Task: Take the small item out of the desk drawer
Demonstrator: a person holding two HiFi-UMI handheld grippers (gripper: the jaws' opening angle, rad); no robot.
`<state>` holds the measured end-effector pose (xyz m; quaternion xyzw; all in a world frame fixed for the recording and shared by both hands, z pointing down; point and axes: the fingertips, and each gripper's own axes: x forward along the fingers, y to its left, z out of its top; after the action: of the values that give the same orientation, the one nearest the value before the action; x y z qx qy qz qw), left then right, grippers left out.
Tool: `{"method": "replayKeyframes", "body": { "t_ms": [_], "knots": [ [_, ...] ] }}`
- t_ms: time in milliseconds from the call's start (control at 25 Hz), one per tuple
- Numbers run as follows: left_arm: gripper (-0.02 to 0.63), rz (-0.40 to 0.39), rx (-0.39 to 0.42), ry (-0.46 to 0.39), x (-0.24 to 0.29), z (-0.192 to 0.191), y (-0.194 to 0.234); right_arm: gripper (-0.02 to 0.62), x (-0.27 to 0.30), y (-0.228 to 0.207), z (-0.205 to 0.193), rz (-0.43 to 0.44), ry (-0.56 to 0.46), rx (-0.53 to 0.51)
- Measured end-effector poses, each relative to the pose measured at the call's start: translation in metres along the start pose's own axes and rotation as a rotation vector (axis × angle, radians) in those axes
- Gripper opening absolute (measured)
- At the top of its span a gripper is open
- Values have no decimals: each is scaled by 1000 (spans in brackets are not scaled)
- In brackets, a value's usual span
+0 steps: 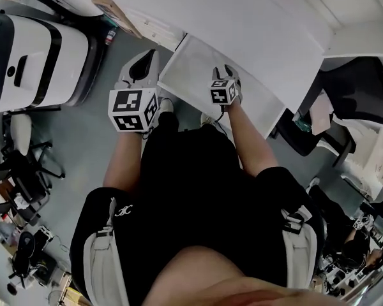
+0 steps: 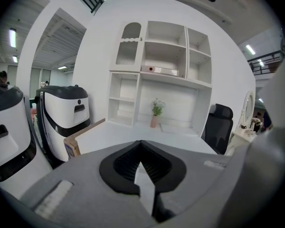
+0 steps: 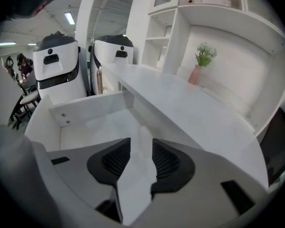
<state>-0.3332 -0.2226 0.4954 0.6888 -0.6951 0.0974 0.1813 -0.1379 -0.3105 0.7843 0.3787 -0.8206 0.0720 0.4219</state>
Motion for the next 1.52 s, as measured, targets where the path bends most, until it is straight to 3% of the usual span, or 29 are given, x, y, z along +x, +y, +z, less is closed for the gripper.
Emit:
{"method": "replayKeyframes", "body": {
  "t_ms": [280, 720, 840, 1160, 1520],
  "knots": [
    [12, 52, -8, 59, -1, -24, 14, 152, 30, -11, -15, -92, 28, 39],
    [12, 64, -1, 105, 1, -46, 32, 152, 71, -21, -35, -117, 108, 44],
    [12, 64, -2, 101, 4, -46, 36, 109, 68, -25, -34, -130, 117, 42],
    [12, 28, -9, 65, 4, -32, 19, 90, 40, -1, -31, 47, 114, 55],
    [12, -23, -8, 9, -6, -14, -5, 69, -22, 35, 1, 247, 1, -4]
  ]
}}
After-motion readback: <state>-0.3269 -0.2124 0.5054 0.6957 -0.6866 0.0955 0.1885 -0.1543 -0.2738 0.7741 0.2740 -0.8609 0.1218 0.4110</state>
